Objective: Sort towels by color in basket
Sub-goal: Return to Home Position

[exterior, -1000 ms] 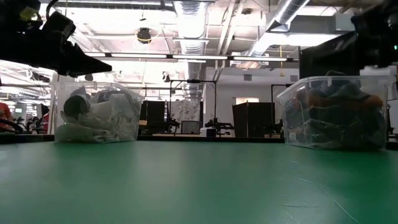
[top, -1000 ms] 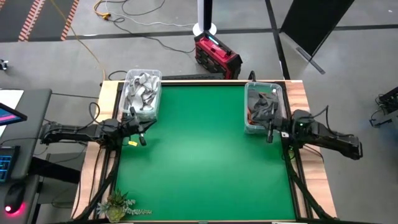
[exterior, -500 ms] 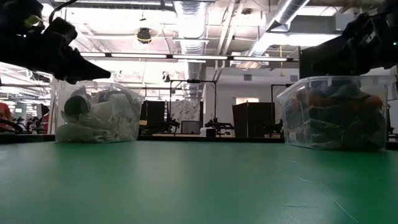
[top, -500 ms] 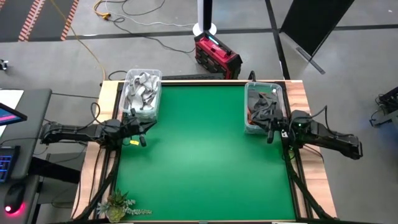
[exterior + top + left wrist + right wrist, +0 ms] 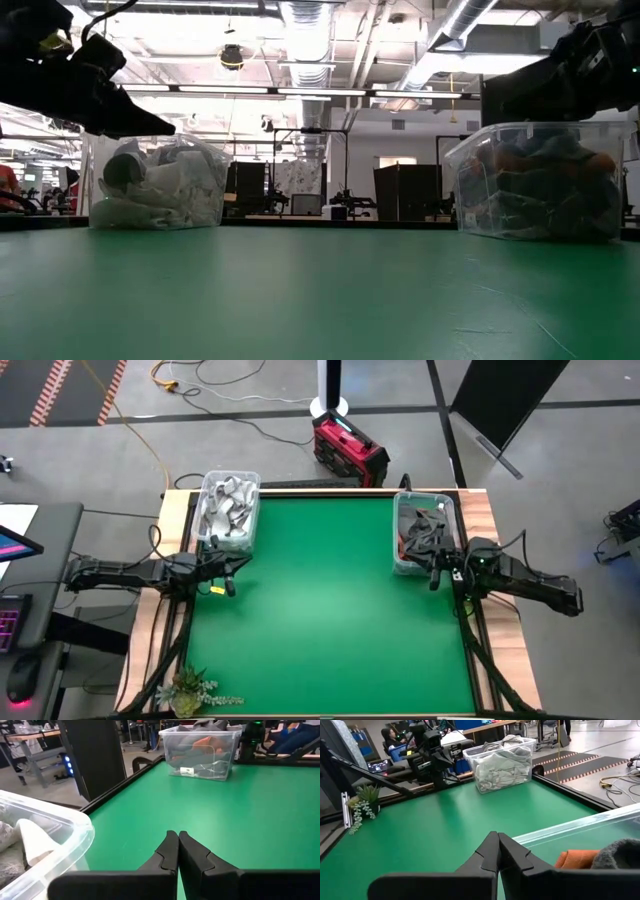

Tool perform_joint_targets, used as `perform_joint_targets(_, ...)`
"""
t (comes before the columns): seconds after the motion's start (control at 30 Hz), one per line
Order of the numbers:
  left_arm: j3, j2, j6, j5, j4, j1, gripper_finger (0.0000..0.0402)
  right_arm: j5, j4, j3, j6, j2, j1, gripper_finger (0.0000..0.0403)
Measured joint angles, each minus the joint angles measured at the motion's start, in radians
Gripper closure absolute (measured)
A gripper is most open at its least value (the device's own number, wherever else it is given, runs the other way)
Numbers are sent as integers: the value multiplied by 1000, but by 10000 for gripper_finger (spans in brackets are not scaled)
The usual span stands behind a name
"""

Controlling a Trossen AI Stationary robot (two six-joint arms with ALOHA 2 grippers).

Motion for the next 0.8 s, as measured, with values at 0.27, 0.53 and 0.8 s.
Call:
perform_joint_targets(0.27,-1,0,-5,0,-6,0,401,0,0,0,2,0,0,371)
perform_joint_targets(0.53,-2,0,-6,-1,-8,0,401,0,0,0,2,0,0,371)
perform_joint_targets(0.8,-3,0,-5,-1,-9,0,401,0,0,0,2,0,0,371)
